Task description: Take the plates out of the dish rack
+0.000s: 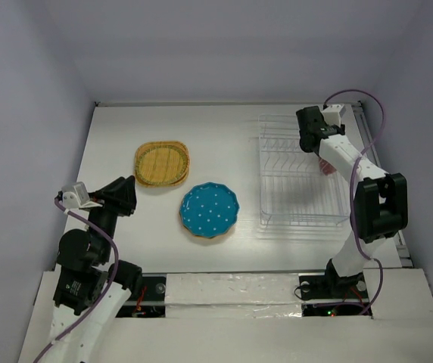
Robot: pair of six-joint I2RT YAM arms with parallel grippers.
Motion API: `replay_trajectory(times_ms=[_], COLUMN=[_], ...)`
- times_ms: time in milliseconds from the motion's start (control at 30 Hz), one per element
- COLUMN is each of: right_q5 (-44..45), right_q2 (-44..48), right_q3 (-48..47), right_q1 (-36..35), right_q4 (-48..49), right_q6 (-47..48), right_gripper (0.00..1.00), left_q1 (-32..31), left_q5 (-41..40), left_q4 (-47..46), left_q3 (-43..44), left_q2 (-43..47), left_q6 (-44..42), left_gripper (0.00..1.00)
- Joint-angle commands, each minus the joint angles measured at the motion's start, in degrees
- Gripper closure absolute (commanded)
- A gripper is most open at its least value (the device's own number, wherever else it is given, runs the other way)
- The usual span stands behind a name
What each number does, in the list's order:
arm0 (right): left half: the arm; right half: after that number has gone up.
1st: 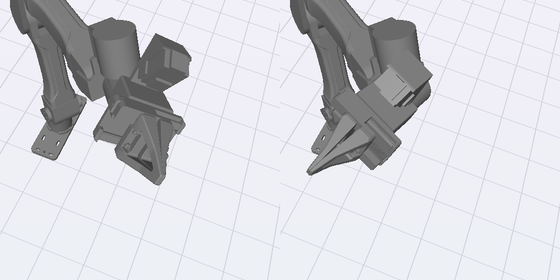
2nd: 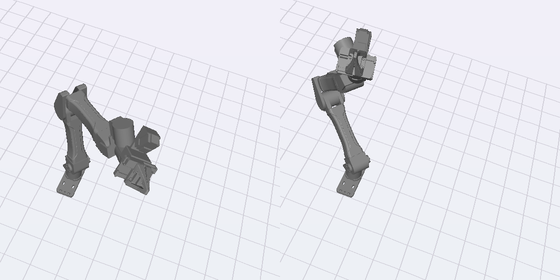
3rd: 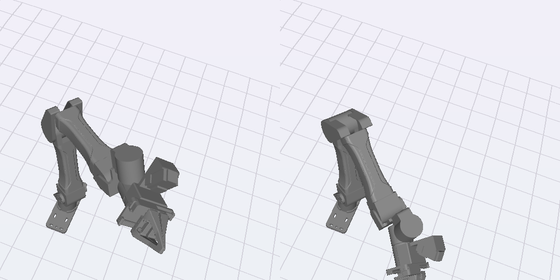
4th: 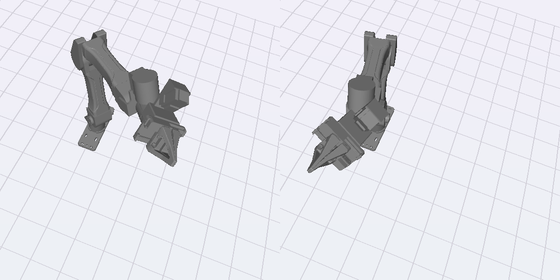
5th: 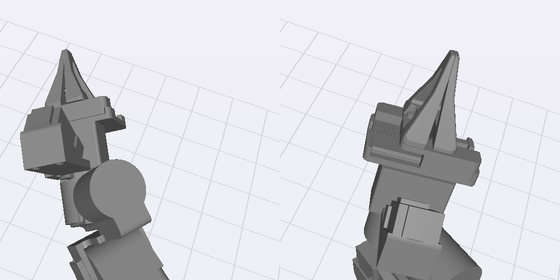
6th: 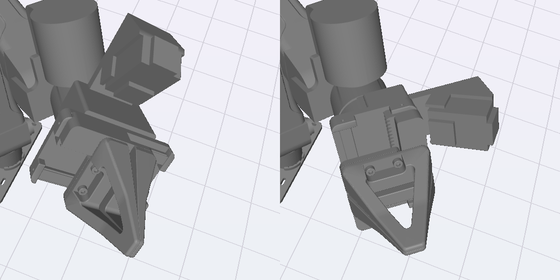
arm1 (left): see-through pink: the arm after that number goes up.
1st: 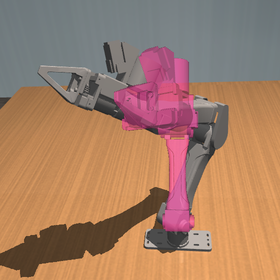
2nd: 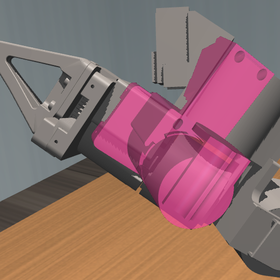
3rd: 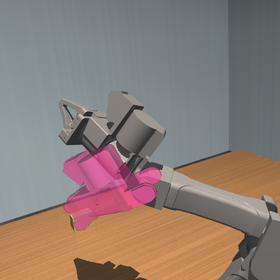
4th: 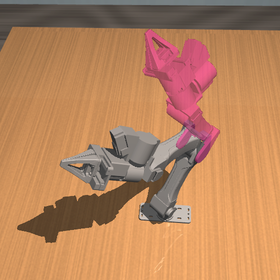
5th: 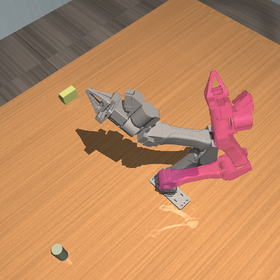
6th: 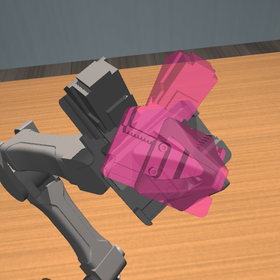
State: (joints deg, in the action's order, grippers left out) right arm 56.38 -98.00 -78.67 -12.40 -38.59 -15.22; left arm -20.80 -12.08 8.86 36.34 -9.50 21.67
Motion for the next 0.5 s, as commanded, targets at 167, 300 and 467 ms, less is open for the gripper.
replay_trajectory(times_ms=[167,300,467], right_q5=[4.96,6.55,8.74], right_q2=[-1.41,0.34,3.24], right_q3=[-5.43,-6.32,-9.91], right_q1=[0.36,0.36,-1.31], right_q4=[-1.48,-2.63,-4.56], right_q6=[1.16,2.04,2.83], right_gripper=[0.91,1.0,1.0], left_q1=[-1.26,-1.26,-1.26], left_q5=[0.21,0.21,0.21], left_q4=[-2.27,-2.18,-2.27], left_q3=[0.05,0.05,-0.04], left_q2=[1.15,1.32,1.24], left_q6=[-0.4,-0.4,-0.4], left_gripper=[0.68,0.68,0.68])
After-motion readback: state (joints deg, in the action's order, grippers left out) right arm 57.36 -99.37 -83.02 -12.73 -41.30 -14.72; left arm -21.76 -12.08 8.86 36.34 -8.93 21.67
